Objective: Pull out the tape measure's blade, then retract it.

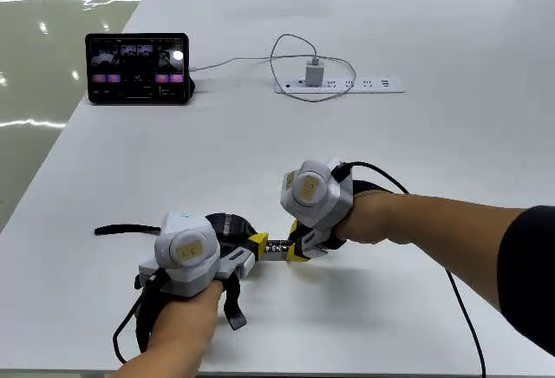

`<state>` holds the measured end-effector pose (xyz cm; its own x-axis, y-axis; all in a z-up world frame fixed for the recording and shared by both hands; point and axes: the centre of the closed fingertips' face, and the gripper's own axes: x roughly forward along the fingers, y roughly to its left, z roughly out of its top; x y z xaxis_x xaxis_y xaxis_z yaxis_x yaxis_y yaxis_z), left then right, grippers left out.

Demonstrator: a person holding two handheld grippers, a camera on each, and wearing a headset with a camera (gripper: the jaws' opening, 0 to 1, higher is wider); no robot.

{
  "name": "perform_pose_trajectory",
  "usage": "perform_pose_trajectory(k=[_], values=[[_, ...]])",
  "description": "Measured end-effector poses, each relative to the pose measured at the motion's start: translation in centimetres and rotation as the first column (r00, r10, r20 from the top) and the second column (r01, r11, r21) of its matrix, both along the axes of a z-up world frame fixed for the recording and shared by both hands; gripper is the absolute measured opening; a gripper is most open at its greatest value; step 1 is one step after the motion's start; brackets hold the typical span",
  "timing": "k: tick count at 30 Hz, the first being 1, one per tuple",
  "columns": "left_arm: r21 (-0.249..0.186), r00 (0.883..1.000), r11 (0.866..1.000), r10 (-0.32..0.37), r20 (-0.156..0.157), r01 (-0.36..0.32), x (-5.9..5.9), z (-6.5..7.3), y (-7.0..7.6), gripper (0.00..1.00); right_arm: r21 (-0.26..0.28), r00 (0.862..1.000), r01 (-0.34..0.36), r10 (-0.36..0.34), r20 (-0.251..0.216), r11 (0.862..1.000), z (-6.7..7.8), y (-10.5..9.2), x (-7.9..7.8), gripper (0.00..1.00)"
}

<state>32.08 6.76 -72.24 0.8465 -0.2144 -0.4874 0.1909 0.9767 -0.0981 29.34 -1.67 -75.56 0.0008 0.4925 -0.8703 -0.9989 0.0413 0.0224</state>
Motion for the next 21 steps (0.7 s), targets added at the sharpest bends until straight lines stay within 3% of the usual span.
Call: perform_pose_trajectory(k=[21], values=[[-0.015,1.0,1.0,0.005,-0.001,-0.005,0.0,0.1,0.1,0.64,0.029,1.0,0.002,-0.002,-0.005,1.0,-0.1,1.4,-0.1,0.1]])
